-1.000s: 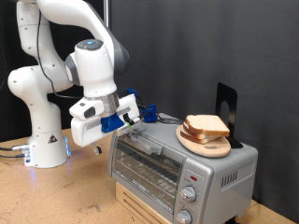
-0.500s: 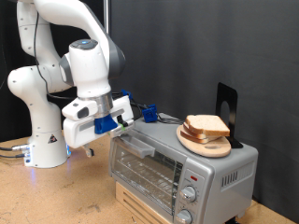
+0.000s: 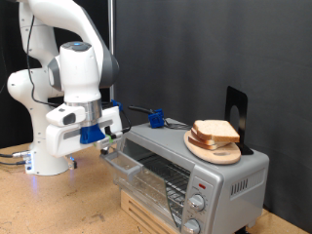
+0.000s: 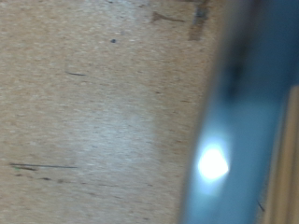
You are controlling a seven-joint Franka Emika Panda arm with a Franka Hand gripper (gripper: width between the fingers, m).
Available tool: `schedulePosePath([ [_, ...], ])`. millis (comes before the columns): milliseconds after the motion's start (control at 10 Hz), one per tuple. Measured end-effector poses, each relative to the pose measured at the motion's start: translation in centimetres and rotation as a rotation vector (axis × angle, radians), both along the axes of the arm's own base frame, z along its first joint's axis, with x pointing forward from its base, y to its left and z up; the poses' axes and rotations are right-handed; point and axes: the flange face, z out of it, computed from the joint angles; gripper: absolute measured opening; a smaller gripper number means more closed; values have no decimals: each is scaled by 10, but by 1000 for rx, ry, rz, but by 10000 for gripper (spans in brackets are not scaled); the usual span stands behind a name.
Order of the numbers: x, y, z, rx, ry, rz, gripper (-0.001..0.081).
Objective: Make a piece of toast with the oven
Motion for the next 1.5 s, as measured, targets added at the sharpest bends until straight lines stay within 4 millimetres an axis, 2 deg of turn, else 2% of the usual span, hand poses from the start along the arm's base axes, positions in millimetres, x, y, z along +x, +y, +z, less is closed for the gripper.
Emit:
schedulePosePath([
  [400, -4, -30, -33, -120, -51, -47, 808],
  [800, -5, -54, -70, -158, -51, -97, 807],
  [1200, -3, -64, -113, -191, -18, -181, 807],
  [1500, -1, -65, -146, -207, -6, -182, 807],
])
